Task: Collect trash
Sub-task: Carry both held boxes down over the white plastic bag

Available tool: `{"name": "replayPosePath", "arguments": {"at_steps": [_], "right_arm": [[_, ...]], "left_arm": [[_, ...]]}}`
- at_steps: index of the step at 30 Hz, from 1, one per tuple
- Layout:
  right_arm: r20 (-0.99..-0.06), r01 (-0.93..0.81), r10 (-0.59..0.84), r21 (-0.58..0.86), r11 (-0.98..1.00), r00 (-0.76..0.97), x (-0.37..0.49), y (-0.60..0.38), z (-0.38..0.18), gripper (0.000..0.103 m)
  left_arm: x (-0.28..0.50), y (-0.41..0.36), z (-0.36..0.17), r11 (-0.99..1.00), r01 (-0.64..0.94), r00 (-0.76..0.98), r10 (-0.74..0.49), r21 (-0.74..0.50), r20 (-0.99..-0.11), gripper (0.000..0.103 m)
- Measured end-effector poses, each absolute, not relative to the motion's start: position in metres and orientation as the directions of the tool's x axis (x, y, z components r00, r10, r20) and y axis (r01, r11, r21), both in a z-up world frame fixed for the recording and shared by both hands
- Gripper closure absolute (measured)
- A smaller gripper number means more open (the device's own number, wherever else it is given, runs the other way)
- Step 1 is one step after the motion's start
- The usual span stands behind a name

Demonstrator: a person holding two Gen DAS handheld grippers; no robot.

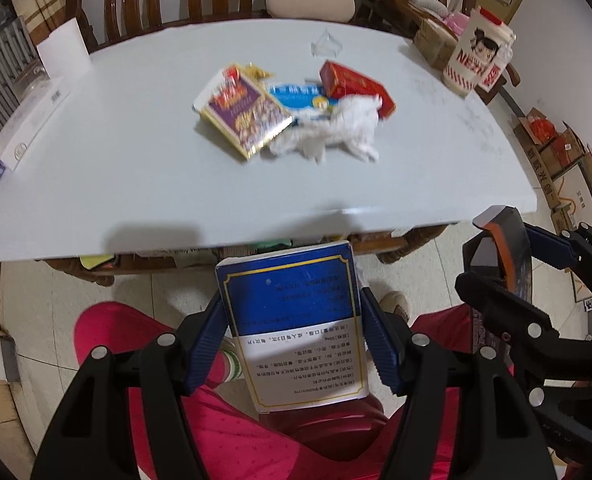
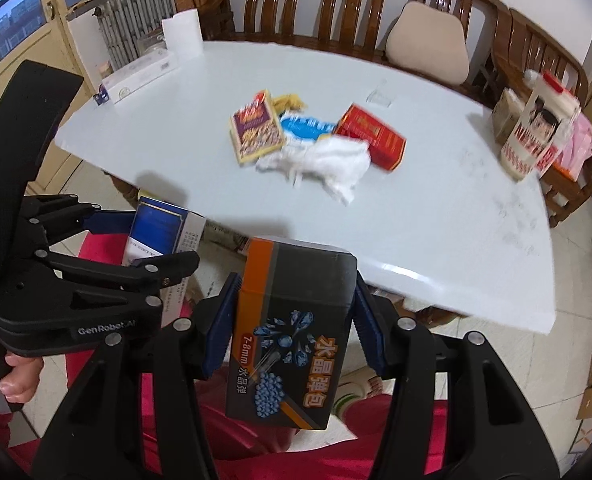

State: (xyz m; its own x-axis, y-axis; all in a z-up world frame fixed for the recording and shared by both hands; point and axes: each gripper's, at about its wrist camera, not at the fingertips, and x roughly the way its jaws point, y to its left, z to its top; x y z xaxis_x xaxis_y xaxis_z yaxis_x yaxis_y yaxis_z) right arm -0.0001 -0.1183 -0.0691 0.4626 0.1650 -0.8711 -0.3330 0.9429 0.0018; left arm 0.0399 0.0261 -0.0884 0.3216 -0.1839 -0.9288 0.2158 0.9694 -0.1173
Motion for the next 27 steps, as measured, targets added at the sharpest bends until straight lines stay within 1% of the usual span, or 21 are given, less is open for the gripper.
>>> {"name": "replayPosePath", "arguments": {"at_steps": [4, 10, 21, 24, 27], "right_arm": [[-0.882, -0.317, 0.165, 0.019, 0.948, 0.441, -0.007, -0.123, -0.091, 0.050], [-0.897, -0.292, 0.133, 0.005, 0.956, 0.421, -0.014, -0.130, -0.122, 0.050], [-0.929, -0.248, 0.127, 0.039, 0.968, 0.348, -0.011, -0.137, -0.186, 0.050], [-0.936, -0.233, 0.124, 0.047, 0.971, 0.330, -0.004, -0.137, -0.205, 0.050], [-0.943, -0.213, 0.115, 0.049, 0.976, 0.312, 0.004, -0.140, -0.229, 0.050]], "left_arm": [[0.032, 0.024, -0.110, 0.969, 0.214, 0.294, -0.185, -0.124, -0.938, 0.040], [0.023, 0.020, -0.143, 0.969, 0.230, 0.263, -0.146, -0.085, -0.954, 0.040], [0.024, 0.019, -0.209, 0.969, 0.222, 0.157, -0.150, -0.113, -0.976, 0.040], [0.029, 0.014, -0.234, 0.971, 0.230, 0.155, -0.102, -0.065, -0.983, 0.040], [0.034, 0.009, -0.255, 0.971, 0.229, 0.127, -0.102, -0.071, -0.987, 0.040]]}}
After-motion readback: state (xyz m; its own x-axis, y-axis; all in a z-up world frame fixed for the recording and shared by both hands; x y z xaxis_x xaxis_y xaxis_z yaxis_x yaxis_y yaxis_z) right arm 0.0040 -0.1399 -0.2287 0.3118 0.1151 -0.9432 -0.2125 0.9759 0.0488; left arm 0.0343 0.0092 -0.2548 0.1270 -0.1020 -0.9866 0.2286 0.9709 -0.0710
